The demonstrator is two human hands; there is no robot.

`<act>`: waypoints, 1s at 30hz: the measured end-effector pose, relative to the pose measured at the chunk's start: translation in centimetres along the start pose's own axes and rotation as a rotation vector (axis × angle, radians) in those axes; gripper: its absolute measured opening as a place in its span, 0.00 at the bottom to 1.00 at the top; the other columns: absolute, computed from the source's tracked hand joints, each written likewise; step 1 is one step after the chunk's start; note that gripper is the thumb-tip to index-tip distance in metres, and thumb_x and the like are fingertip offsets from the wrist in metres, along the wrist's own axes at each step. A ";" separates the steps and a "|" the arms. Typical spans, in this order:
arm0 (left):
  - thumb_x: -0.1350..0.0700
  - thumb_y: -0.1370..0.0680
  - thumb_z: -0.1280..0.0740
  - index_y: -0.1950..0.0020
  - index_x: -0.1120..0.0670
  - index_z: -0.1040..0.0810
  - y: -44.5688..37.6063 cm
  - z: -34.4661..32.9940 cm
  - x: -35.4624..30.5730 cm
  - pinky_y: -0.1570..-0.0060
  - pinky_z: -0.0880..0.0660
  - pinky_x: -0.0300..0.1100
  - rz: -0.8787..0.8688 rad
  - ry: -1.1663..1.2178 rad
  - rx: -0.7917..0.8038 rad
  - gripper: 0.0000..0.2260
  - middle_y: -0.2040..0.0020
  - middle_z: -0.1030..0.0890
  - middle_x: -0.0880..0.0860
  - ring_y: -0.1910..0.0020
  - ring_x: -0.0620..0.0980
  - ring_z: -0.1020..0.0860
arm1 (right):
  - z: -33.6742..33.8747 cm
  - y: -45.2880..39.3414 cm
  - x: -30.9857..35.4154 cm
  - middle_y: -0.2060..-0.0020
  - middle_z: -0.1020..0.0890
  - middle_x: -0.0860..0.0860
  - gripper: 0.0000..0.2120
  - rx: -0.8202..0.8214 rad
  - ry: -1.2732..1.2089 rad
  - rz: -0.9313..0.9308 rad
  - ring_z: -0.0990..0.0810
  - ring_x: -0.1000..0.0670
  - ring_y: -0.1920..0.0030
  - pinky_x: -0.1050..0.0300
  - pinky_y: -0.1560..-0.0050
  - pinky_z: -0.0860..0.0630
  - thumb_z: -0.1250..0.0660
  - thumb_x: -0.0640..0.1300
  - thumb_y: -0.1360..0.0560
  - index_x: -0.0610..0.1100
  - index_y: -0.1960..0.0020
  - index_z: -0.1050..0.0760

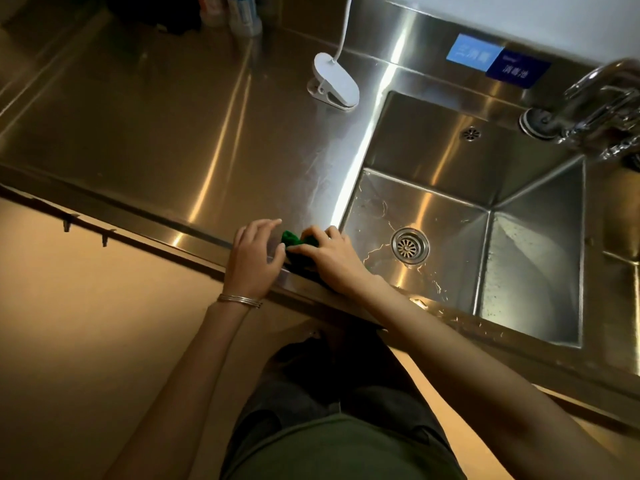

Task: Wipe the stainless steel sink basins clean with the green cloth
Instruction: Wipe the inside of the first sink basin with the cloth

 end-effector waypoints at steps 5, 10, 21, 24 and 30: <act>0.62 0.26 0.34 0.35 0.56 0.27 0.2 -1.2 -1.3 0.42 0.33 0.42 -0.120 0.005 0.049 0.18 0.41 0.25 0.55 0.42 0.53 0.30 | -0.1 6.0 -2.3 0.49 0.24 0.45 0.18 0.074 -0.003 0.136 0.26 0.43 0.52 0.49 0.50 0.31 0.35 0.48 0.27 0.55 0.37 0.25; 0.65 0.27 0.35 0.38 0.57 0.25 0.4 -2.9 -2.8 0.42 0.35 0.39 -0.216 0.045 0.109 0.17 0.43 0.23 0.54 0.43 0.53 0.29 | 0.4 11.9 -5.6 0.48 0.23 0.44 0.19 0.033 0.001 0.127 0.24 0.43 0.52 0.44 0.53 0.25 0.32 0.46 0.28 0.55 0.38 0.25; 0.53 0.27 0.43 0.43 0.57 0.22 -7.3 -5.2 -6.9 0.48 0.25 0.48 -0.545 -0.282 0.233 0.18 0.45 0.21 0.55 0.46 0.55 0.24 | -0.1 7.4 -2.5 0.54 0.22 0.42 0.21 0.066 0.007 -0.033 0.24 0.40 0.59 0.50 0.60 0.28 0.47 0.48 0.27 0.56 0.39 0.24; 0.53 0.28 0.40 0.41 0.59 0.24 -9.7 -6.1 -7.1 0.45 0.27 0.50 -0.549 -0.346 0.259 0.18 0.42 0.22 0.58 0.43 0.58 0.24 | -0.3 9.0 -4.8 0.42 0.27 0.42 0.21 0.136 0.000 -0.119 0.28 0.39 0.44 0.46 0.46 0.34 0.41 0.46 0.23 0.56 0.31 0.33; 0.50 0.29 0.44 0.37 0.64 0.27 -12.7 -8.9 -8.5 0.39 0.29 0.55 -0.578 -0.423 0.376 0.26 0.38 0.24 0.62 0.39 0.61 0.25 | 1.5 7.4 -8.4 0.47 0.29 0.45 0.25 -0.309 -0.691 -0.496 0.27 0.43 0.44 0.60 0.40 0.34 0.39 0.31 0.27 0.47 0.33 0.29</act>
Point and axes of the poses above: each hand's wrist, its own y-axis away from the middle knuckle, its own z-axis out of the back of the hand, x = y × z, the point moved 5 cm from there along -y, towards the middle knuckle
